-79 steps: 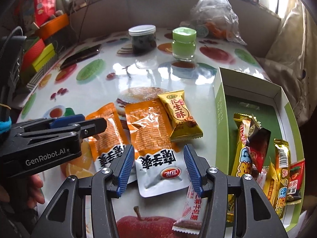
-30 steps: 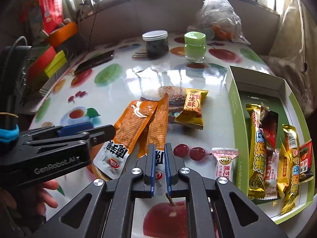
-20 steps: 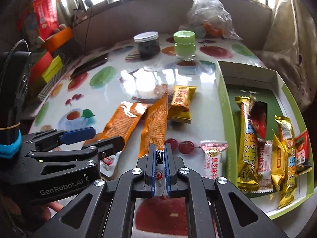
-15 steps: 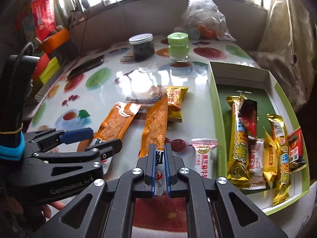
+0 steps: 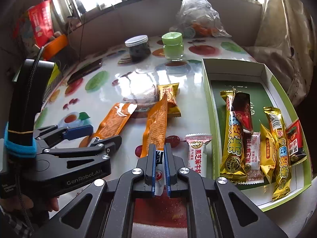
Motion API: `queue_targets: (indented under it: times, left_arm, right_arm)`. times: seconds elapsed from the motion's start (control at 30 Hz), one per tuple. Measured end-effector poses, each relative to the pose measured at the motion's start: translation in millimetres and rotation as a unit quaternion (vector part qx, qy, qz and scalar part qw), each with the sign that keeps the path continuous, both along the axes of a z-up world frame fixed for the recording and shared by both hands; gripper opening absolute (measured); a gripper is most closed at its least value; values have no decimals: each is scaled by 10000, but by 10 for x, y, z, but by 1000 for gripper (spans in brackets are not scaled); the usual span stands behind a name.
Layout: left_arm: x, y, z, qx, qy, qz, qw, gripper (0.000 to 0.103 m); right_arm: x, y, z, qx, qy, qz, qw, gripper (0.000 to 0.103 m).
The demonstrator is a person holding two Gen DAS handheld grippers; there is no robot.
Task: Organize snacks
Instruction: 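Lift both held orange packets off the table with both tools, then carry both orange packets over the green box with both tools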
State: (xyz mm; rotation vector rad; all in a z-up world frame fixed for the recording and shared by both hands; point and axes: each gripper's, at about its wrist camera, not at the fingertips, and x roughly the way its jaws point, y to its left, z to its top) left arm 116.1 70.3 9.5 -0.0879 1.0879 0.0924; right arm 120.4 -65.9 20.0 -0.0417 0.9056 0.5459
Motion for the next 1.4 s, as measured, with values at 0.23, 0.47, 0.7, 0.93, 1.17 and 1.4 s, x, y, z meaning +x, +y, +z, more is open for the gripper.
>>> queue_targets:
  times: [0.23, 0.47, 0.7, 0.93, 1.17, 1.4]
  left_arm:
    - [-70, 106, 38, -491, -215, 118, 9985, 51]
    - [-124, 157, 62, -815, -347, 159, 9959, 48]
    - [-177, 160, 135, -959, -497, 165, 9940, 47]
    - [-200, 119, 237, -955, -608, 105, 9935, 47]
    - [-233, 100, 288, -965, -680, 65, 9930, 47]
    - [-236, 39, 368, -950, -766, -16, 9925, 47]
  right_arm:
    - [-45, -28, 42, 165, -39, 27, 9999, 6]
    - [-90, 22, 69, 207, -90, 109, 9997, 5]
    - [-116, 16, 109, 230, -186, 115, 9995, 5]
    - [-172, -43, 178, 300, -291, 91, 9991, 5]
    - [-204, -91, 251, 354, -407, 35, 9985, 5]
    - [-215, -171, 354, 445, -509, -68, 9977, 5]
